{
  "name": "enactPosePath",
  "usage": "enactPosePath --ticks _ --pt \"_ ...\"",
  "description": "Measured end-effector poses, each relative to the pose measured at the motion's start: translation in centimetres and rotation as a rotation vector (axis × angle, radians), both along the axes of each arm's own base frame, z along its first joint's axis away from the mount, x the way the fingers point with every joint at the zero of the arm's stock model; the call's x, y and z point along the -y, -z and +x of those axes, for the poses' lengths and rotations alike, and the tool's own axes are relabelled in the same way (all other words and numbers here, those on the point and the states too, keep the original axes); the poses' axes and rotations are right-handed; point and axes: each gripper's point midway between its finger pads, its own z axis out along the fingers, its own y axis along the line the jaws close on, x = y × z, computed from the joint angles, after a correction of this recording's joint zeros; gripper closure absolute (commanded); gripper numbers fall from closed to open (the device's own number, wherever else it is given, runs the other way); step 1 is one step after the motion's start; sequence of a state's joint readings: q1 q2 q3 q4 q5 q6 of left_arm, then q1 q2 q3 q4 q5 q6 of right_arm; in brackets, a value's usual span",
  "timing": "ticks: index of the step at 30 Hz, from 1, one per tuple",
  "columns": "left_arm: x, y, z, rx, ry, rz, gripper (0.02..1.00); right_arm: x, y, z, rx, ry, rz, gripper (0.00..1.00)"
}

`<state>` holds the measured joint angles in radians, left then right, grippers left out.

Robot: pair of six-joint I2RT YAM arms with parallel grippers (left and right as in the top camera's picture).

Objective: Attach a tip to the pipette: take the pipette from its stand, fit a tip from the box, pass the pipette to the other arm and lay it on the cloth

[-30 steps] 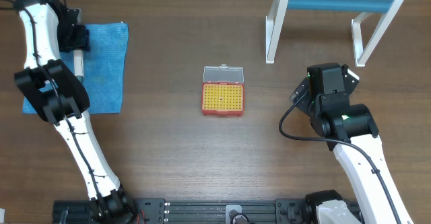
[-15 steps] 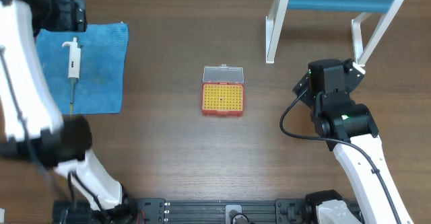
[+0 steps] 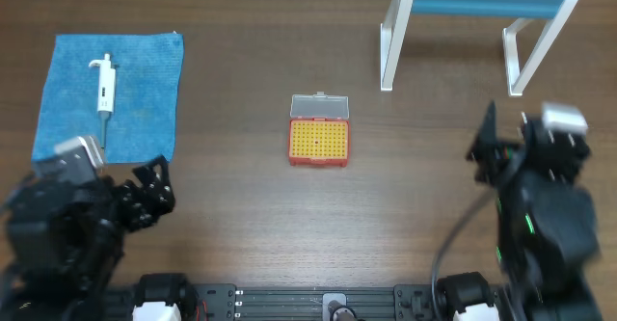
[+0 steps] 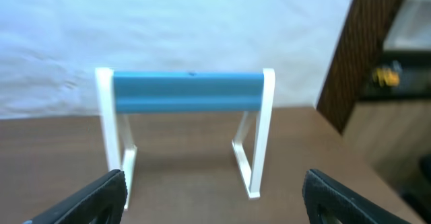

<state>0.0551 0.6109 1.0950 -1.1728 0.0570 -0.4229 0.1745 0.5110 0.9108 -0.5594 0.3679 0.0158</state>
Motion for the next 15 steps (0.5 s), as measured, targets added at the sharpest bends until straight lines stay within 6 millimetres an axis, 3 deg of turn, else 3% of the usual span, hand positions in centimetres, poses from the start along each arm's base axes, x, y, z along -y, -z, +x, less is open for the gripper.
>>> enactPosePath --ticks 3,6,9,12,13,15 --pt "0.0 5.4 0.3 -0.075 -0.050 -0.061 0.121 -0.3 1.8 -2.8 0.025 -0.056 -0.048 0.156" --pt "0.0 8.0 0.1 -0.138 -0.070 -0.083 0.119 -0.5 4.4 -3.2 -0.024 -0.074 -0.072 0.156" --pt "0.0 9.3 -0.1 -0.171 -0.076 -0.088 0.121 -0.6 7.6 -3.4 -0.137 -0.089 -0.092 0.156" --pt "0.0 9.3 -0.1 -0.173 -0.082 -0.094 0.121 -0.4 11.5 -4.8 -0.308 -0.101 -0.120 0.154" --pt "0.0 9.4 -0.1 -0.173 -0.083 -0.094 0.121 -0.4 11.7 -4.9 -0.320 -0.101 -0.122 0.156" --pt "0.0 9.4 -0.1 -0.174 -0.084 -0.096 0.121 -0.2 14.1 -6.3 -0.433 -0.107 -0.138 0.152"
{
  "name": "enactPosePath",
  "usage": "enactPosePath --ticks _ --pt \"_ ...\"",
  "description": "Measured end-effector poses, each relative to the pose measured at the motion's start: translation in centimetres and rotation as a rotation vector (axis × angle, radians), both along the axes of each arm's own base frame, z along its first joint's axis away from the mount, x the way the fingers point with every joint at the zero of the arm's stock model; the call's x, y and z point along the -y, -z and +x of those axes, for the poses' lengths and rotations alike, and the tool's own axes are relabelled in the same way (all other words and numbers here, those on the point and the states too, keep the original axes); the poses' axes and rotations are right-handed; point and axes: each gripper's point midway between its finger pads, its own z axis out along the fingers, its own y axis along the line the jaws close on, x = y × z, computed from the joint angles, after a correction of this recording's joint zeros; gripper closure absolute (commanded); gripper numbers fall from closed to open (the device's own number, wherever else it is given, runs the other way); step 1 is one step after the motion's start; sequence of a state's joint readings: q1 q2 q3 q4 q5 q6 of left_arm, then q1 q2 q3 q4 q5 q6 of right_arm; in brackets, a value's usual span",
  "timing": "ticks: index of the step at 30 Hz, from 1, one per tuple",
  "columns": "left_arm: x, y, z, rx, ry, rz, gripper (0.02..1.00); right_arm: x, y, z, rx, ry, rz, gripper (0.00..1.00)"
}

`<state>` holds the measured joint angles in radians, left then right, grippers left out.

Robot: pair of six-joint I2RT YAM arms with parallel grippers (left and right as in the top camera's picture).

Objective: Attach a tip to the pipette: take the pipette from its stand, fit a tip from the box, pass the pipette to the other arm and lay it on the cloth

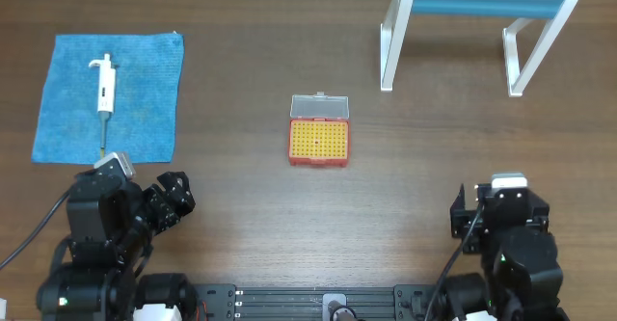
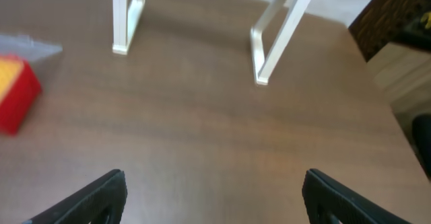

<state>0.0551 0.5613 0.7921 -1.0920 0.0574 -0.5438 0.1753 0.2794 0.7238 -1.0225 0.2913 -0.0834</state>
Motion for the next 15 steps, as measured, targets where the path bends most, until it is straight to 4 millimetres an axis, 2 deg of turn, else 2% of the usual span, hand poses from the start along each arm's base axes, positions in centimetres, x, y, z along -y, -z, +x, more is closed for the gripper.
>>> enactPosePath --ticks 2,4,8,10,12,13,14,15 --pt "0.0 0.0 0.0 0.000 0.000 0.000 0.119 0.1 1.5 -1.0 -0.075 -0.003 -0.013 0.156" --pt "0.0 -0.1 0.0 0.006 -0.001 0.000 0.121 0.2 2.1 -1.5 -0.110 -0.004 -0.019 0.154" --pt "0.2 -1.0 -0.6 0.084 0.010 0.009 0.121 0.3 2.5 -1.8 -0.127 -0.004 -0.022 0.154" --pt "0.5 -0.3 -1.5 0.118 0.033 0.021 0.117 0.3 2.5 -1.8 -0.128 -0.004 -0.022 0.154" --pt "0.6 -1.1 0.2 0.320 0.043 0.038 0.121 0.3 2.5 -1.8 -0.128 -0.004 -0.022 0.156" --pt "0.5 -2.5 1.8 0.483 0.042 0.054 0.121 0.3 2.5 -1.8 -0.127 -0.004 -0.022 0.154" --pt "0.5 -3.0 2.4 0.546 0.044 0.066 0.119 0.3 2.5 -1.8 -0.129 -0.005 -0.022 0.156" --pt "0.4 -5.0 3.8 0.725 0.045 0.095 0.119 0.2 2.5 -1.8 -0.128 -0.005 -0.021 0.172"
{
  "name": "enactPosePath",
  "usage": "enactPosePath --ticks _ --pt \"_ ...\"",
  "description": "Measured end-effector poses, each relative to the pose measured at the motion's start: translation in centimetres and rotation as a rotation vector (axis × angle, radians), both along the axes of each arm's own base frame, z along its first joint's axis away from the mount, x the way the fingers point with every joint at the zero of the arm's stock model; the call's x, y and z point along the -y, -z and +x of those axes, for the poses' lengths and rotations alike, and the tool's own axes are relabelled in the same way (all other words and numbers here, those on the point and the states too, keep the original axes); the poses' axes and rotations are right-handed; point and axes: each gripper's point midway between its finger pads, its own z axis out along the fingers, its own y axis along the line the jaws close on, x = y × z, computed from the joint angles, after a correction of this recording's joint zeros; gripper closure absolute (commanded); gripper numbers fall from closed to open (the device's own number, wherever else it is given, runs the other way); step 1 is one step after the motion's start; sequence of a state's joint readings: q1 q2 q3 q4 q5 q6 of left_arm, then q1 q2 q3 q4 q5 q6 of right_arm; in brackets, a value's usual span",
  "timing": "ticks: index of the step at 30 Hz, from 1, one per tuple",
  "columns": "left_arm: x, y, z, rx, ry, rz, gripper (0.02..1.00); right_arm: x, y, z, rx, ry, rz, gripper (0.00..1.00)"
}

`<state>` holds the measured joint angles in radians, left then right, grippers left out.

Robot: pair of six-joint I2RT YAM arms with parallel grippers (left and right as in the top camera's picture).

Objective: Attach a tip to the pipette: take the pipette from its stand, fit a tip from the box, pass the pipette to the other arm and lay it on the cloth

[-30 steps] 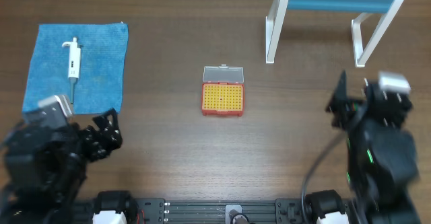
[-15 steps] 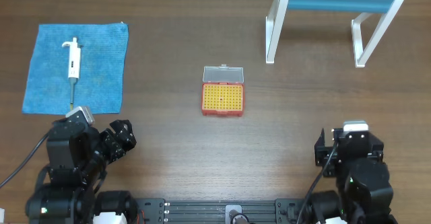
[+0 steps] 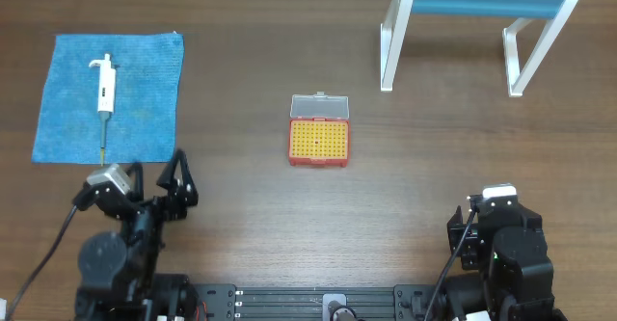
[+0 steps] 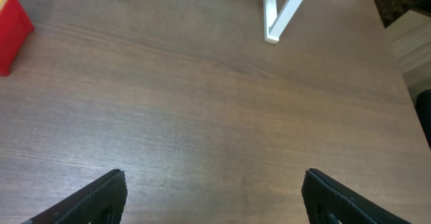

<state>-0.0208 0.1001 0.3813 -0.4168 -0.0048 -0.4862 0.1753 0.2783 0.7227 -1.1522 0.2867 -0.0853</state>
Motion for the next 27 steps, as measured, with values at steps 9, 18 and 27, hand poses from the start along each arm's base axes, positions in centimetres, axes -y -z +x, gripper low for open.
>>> enactPosePath --ticks 9,18,27 --pt "0.0 3.1 2.5 0.208 0.016 0.363 0.119 0.0 0.0 0.0 0.000 -0.003 -0.001 0.154" --pt "-0.1 7.6 2.7 0.065 0.048 0.393 0.117 0.0 0.0 0.0 0.000 -0.003 -0.001 0.156" --pt "-0.1 7.6 2.7 0.065 0.049 0.397 0.119 0.0 0.0 0.0 0.000 -0.003 -0.001 0.154"
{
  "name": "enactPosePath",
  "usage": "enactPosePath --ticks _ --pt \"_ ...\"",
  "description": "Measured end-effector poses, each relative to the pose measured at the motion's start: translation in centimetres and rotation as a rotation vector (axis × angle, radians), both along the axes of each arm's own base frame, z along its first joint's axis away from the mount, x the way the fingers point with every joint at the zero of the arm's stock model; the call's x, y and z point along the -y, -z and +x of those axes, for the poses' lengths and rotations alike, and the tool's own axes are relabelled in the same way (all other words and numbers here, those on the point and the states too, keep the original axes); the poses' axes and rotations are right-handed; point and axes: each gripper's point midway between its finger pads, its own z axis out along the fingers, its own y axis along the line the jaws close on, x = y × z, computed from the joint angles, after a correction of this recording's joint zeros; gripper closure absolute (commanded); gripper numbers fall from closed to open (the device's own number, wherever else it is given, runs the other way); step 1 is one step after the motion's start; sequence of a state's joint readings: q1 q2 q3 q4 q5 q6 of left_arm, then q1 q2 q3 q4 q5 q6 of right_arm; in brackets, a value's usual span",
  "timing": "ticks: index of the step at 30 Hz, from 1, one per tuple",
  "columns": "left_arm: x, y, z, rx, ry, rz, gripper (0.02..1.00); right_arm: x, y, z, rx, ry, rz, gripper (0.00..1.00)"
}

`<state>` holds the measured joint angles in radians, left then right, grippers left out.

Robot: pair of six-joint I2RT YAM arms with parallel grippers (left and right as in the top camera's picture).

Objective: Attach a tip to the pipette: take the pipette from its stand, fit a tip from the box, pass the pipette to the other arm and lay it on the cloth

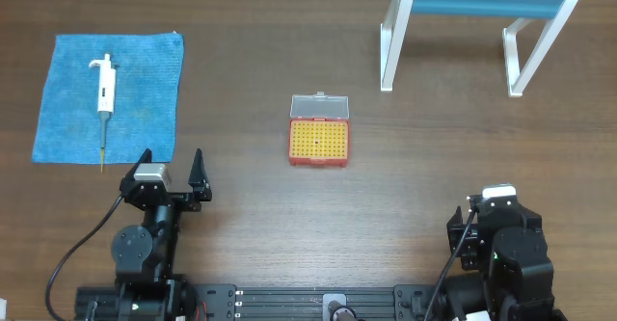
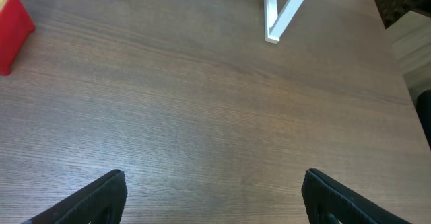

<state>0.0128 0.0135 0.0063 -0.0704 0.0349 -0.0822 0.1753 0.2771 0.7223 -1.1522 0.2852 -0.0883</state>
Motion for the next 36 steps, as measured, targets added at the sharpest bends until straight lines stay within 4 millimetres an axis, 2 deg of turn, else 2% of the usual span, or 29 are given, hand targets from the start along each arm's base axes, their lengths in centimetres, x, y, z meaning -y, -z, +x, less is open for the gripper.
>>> enactPosePath --ticks 7,12,13,16,19,20,22,25,28,30,33,36 --pt "0.0 0.0 0.0 0.000 0.000 0.000 0.119 0.2 0.0 0.0 0.000 0.017 0.000 0.154" --pt "0.0 0.0 0.0 0.000 0.000 0.000 0.119 2.6 -0.2 -0.4 0.013 0.175 0.002 0.156" --pt "0.0 0.0 0.0 0.000 0.000 0.000 0.119 2.4 -1.0 0.3 0.059 0.170 0.021 0.154" --pt "0.0 0.0 0.0 0.000 0.000 0.000 0.119 0.2 -6.0 4.9 0.359 0.059 0.142 0.156" --pt "0.0 0.0 0.0 0.000 0.000 0.000 0.119 -0.6 -8.1 7.7 0.614 -0.024 0.175 0.156" --pt "0.0 0.0 0.0 0.001 0.000 0.001 0.117 -0.5 -7.9 8.2 0.691 -0.034 0.169 0.154" --pt "0.0 0.0 0.0 0.001 0.000 0.002 0.119 -0.5 -5.8 8.7 0.740 -0.049 0.166 0.154" --pt "0.0 0.0 0.0 0.002 0.000 0.003 0.119 -1.4 -0.6 9.5 0.669 -0.099 0.202 0.154" --pt "0.0 0.0 0.0 0.002 0.000 0.003 0.119 -3.2 3.2 9.7 0.587 -0.185 0.255 0.154" --pt "0.0 0.0 0.0 0.002 0.001 0.003 0.119 -3.7 3.7 9.7 0.577 -0.211 0.266 0.154" --pt "0.0 0.0 0.0 0.002 0.001 0.003 0.119 -4.6 3.2 9.6 0.594 -0.251 0.273 0.154" --pt "0.0 0.0 0.0 0.002 0.001 0.003 0.119 -6.3 2.5 9.2 0.616 -0.325 0.290 0.154"
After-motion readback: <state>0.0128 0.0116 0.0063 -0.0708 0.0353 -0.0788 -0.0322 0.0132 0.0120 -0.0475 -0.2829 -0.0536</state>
